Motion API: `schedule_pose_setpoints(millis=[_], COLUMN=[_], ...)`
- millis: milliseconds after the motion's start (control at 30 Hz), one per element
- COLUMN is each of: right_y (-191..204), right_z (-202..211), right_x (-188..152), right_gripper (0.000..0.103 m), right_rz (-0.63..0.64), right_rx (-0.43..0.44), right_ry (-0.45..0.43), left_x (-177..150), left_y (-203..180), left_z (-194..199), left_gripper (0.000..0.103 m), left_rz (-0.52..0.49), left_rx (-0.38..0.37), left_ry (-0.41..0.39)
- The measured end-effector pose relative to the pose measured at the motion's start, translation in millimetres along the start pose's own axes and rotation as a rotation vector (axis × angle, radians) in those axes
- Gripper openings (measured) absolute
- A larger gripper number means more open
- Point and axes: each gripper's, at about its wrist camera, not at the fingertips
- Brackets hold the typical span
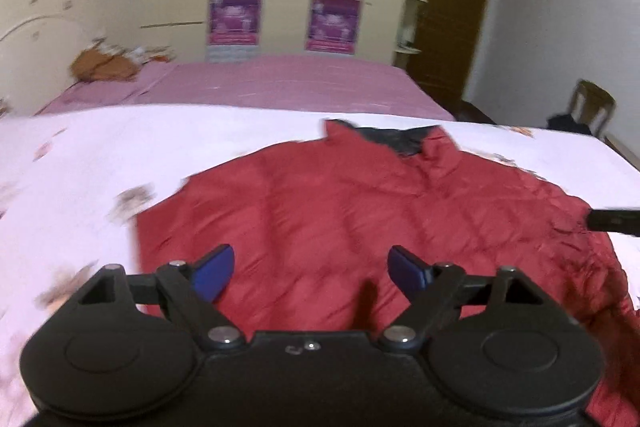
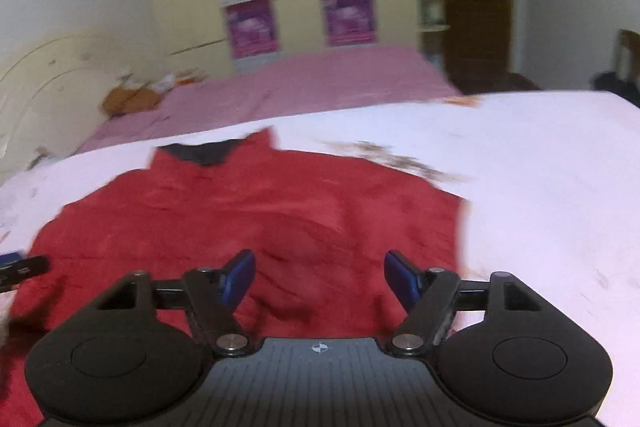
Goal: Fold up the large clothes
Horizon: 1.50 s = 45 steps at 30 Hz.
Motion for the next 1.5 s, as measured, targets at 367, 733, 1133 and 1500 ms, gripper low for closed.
schedule_pose_setpoints(millis=[367, 733, 1133, 1500], right_y=[65.9, 25.0, 41.1, 32.6], right_z=[-85.2, -68.5, -62.1, -39.2], right_x=[-9.4, -6.6, -53.2, -57.0], right_gripper=[0.046, 0.046, 0.046, 0.046], right_rz=[0.211, 0.113, 0.204, 0.197], right_rx=[0.039, -0.058, -0.072, -0.067], right_ry=[0.023, -0.016, 0.045, 0.096], left_x=[9.3, 0.4, -35.6, -53.1], left_y=[3.7, 8.5, -7.2, 9.4], left_z=[-61.8, -12.6, -19.0, 15.0], left_gripper=[0.083, 0.083, 0.090, 0.084], left_rz=[-0.041, -0.019, -0.092, -0.061], left_rx=[0.040, -0.027, 0.008, 0.010], left_ry=[0.096, 0.031, 0.134, 0.129])
Point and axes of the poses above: each gripper's, at about its wrist camera, not at the fingertips, and z roughly against the way its jaws point, y to its left, x to its top, and after that the axes turned 8 degrees about -x, right-handed
